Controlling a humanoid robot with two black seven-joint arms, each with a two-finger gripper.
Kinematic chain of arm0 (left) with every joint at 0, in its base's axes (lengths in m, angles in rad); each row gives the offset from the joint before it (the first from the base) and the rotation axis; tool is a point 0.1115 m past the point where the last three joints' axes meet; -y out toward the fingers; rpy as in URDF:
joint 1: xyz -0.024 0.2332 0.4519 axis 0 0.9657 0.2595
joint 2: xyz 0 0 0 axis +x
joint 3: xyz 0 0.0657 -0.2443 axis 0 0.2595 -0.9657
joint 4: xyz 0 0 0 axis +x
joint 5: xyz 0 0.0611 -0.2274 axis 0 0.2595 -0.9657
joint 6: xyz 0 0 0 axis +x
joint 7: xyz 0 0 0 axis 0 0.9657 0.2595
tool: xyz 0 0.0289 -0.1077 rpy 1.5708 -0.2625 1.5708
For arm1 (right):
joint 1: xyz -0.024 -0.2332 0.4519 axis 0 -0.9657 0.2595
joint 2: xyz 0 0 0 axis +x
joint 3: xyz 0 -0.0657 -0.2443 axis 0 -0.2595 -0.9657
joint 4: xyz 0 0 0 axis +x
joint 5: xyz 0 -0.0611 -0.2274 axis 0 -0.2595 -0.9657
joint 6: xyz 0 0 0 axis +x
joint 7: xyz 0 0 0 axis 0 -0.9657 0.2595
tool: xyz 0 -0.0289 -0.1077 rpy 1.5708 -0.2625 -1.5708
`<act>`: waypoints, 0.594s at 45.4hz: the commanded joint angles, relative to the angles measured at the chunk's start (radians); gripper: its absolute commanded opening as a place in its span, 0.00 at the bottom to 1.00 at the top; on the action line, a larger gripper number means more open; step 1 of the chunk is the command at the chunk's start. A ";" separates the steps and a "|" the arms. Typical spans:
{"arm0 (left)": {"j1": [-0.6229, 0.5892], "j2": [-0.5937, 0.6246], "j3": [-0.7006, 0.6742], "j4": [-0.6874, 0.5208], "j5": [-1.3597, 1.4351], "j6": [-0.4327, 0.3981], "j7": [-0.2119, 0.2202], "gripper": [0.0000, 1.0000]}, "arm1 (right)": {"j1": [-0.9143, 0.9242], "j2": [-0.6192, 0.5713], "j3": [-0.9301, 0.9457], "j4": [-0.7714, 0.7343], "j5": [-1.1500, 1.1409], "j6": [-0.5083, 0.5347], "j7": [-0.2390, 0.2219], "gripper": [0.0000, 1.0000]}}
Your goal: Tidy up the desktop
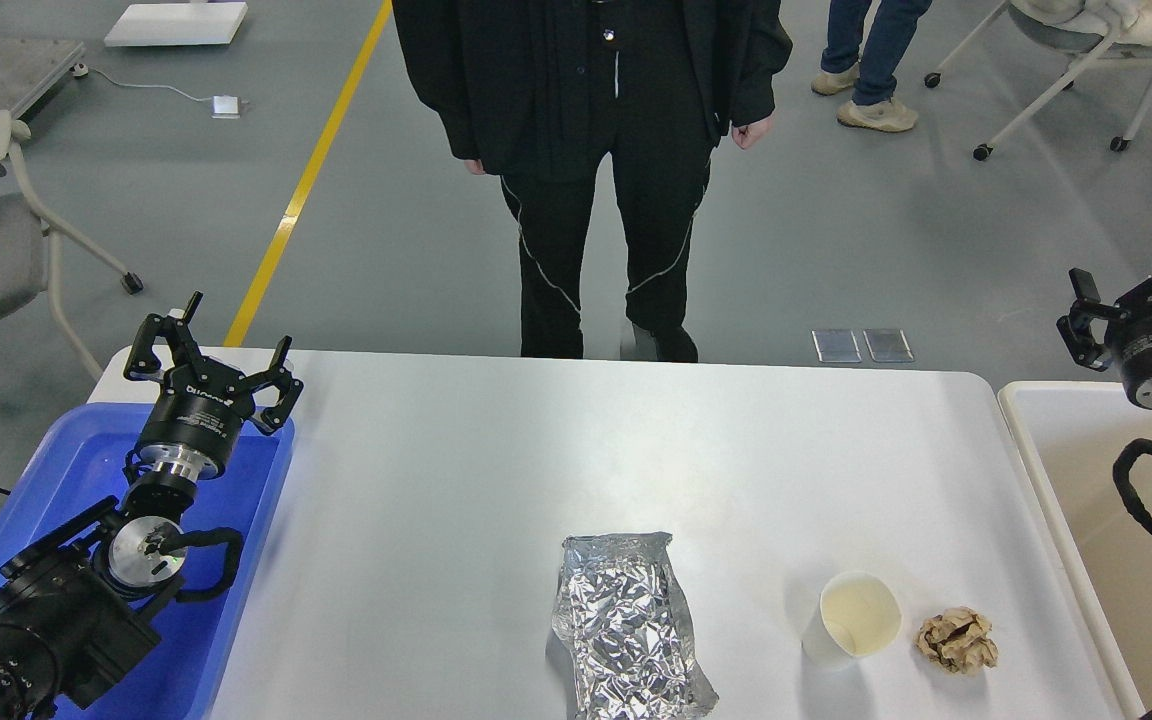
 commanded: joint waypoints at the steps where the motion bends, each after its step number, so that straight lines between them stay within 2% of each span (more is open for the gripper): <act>1: 0.000 0.000 0.000 0.000 0.000 -0.001 0.000 1.00 | -0.003 0.011 -0.002 -0.002 0.000 0.005 0.000 1.00; 27: 0.000 0.000 0.000 0.000 0.000 0.001 0.000 1.00 | -0.015 0.007 0.002 0.003 0.000 0.007 0.000 1.00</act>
